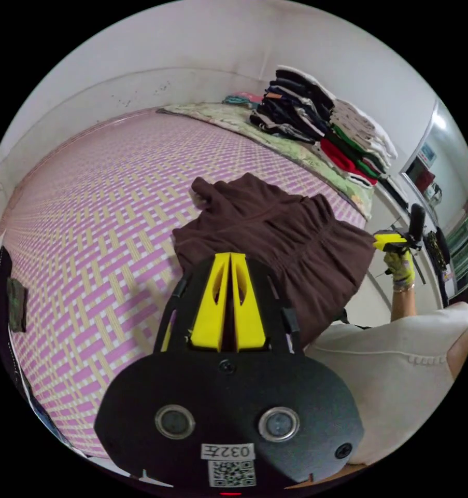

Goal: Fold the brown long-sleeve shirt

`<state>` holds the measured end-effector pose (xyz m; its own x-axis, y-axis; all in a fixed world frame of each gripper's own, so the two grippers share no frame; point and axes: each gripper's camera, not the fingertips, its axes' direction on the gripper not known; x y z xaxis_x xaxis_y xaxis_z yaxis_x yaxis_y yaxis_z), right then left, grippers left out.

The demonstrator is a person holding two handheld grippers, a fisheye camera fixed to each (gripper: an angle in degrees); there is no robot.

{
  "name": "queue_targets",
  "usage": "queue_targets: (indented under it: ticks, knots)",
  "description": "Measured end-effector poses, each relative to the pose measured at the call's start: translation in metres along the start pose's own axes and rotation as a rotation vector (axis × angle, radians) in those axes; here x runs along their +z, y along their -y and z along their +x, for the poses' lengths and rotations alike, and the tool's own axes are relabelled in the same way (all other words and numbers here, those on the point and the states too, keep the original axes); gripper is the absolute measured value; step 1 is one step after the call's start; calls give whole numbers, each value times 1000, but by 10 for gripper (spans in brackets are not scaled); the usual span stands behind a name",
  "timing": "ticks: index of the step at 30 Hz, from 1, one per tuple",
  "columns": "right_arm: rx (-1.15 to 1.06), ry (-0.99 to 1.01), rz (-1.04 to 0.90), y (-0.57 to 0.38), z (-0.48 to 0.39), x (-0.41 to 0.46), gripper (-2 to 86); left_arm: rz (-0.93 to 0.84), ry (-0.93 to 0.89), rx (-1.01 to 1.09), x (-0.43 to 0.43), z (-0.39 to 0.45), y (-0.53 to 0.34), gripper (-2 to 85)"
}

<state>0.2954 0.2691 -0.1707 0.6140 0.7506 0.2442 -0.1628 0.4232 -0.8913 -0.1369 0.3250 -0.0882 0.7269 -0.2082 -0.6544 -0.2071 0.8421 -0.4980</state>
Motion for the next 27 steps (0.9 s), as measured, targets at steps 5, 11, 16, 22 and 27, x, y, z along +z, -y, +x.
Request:
queue_targets:
  ticks: [5,11,16,22,27]
  knots:
    - [235,139,-129,-21,57,25,18,49,-185,-29,18,-24,-14,-5]
    - [128,39,107,31,48,-9,78,247,-274,-148,-23,-76,-29,82]
    - [65,52,-14,92,64,45,93,201,-289,-53,-20,-80,0,106]
    - [-205,54,-273,165,39,131,106,-89,-290,350,28,-27,98,116]
    - [-227,114,-585,194,60,197,133,-333,-350,548,80,-9,150,126]
